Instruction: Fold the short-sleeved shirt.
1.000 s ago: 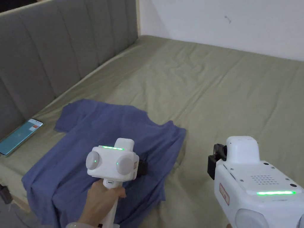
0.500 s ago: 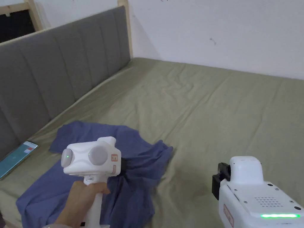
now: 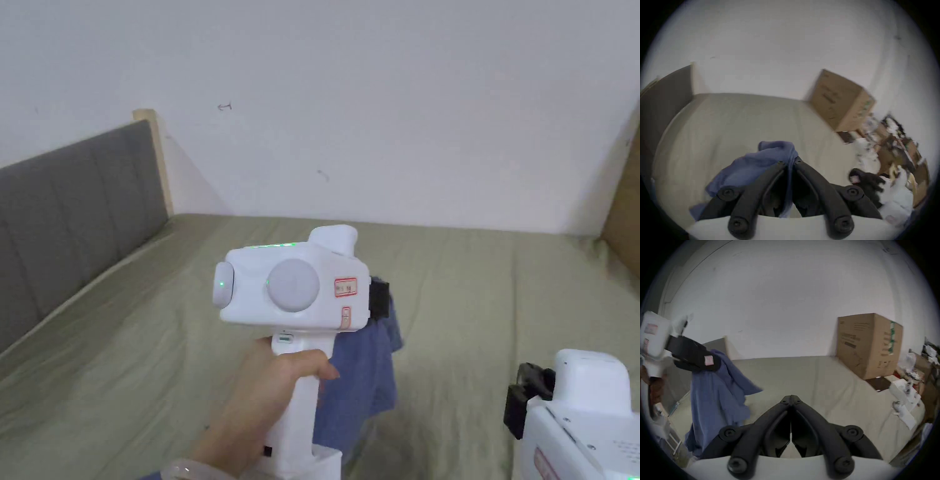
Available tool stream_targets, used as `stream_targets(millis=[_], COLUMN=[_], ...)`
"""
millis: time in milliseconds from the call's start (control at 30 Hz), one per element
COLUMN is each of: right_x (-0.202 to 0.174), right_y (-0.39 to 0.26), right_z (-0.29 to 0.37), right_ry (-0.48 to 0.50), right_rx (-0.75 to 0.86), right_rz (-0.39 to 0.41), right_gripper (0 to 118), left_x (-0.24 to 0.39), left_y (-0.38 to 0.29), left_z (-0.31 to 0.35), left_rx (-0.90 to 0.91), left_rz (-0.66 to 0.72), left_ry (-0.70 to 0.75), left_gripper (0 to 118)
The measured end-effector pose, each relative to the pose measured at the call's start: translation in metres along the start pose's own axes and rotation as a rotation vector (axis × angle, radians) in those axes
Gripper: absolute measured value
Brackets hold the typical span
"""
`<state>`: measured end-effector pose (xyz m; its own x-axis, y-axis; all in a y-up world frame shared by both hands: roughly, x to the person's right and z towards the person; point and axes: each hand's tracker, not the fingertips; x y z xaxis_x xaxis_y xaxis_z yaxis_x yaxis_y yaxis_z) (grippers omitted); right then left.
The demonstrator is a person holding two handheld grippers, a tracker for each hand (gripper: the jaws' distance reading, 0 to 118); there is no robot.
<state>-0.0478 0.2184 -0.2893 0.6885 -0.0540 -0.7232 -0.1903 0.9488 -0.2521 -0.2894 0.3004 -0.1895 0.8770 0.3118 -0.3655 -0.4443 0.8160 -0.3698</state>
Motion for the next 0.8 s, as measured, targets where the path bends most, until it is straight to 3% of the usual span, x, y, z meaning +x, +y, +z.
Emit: stream_targets(millis=[100, 200, 300, 433, 500, 567, 633, 700, 800], right_x=[0.04, 0.078, 0.102, 0.114, 0.114, 0.112, 0.106, 0.101, 0.091], right_y=[0.005, 0.003, -0.006, -0.025, -0.033, -0.039, -0.044, -0.045, -0.045], right_z=[0.016, 0.028, 0.035, 0.033, 0.031, 0.028, 0.023, 0.018, 0.014], right_ry=[-0.134, -0.183, -0.226, -0.268, -0.255, -0.239, -0.238, -0.213, -0.172], right_rx=[0.016, 0.004, -0.019, -0.07, -0.1, -0.121, -0.142, -0.155, -0.162], right_rz=[0.012, -0.064, -0.092, -0.089, -0.108, -0.097, -0.075, -0.086, -0.089], right_gripper=[0, 0, 0, 0, 0, 0, 0, 0, 0], left_x=[0.044, 0.066, 0.066, 0.057, 0.057, 0.063, 0.066, 0.063, 0.053], left_y=[-0.012, -0.055, -0.123, -0.224, -0.255, -0.253, -0.242, -0.233, -0.217], left_z=[-0.013, -0.043, -0.093, -0.144, -0.154, -0.143, -0.145, -0.142, -0.125], left_rx=[-0.009, -0.073, -0.298, -0.574, -0.65, -0.519, -0.548, -0.549, -0.507], left_rz=[0.001, -0.077, -0.104, -0.086, -0.141, -0.17, -0.15, -0.162, -0.084], left_ry=[-0.134, -0.057, -0.001, 0.075, 0.089, 0.103, 0.102, 0.086, 0.032], left_gripper=[2, 2, 2, 1, 2, 2, 5, 21, 91])
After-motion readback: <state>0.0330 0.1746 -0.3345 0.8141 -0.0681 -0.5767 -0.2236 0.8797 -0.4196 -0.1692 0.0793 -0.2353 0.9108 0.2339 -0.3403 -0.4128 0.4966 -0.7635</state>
